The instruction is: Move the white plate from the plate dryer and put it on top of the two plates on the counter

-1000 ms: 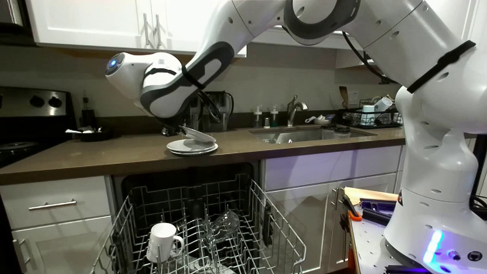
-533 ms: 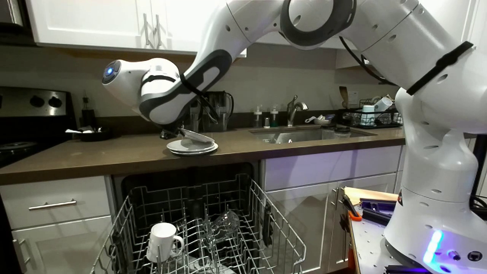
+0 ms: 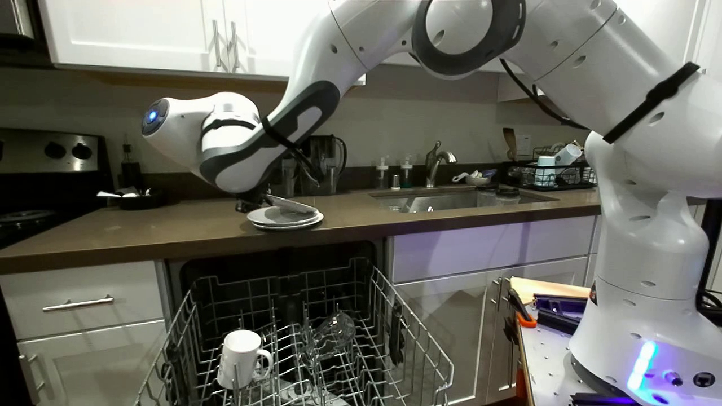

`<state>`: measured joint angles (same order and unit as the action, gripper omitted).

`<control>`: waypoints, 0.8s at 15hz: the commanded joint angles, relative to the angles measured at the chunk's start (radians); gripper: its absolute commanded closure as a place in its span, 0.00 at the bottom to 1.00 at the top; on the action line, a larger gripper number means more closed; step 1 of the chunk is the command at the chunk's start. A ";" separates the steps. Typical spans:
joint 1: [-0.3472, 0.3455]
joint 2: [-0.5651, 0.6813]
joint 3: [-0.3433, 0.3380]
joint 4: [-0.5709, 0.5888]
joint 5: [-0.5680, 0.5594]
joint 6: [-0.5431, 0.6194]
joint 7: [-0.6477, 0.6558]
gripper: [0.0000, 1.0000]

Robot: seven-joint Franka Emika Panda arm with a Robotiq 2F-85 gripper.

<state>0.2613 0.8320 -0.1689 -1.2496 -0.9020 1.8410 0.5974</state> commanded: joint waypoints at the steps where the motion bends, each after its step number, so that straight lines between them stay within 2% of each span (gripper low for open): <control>1: 0.019 0.045 -0.001 0.056 -0.049 -0.070 -0.009 0.95; 12: 0.003 0.128 0.008 0.131 -0.106 -0.101 -0.030 0.95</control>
<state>0.2759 0.9348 -0.1710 -1.1741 -0.9878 1.7699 0.5971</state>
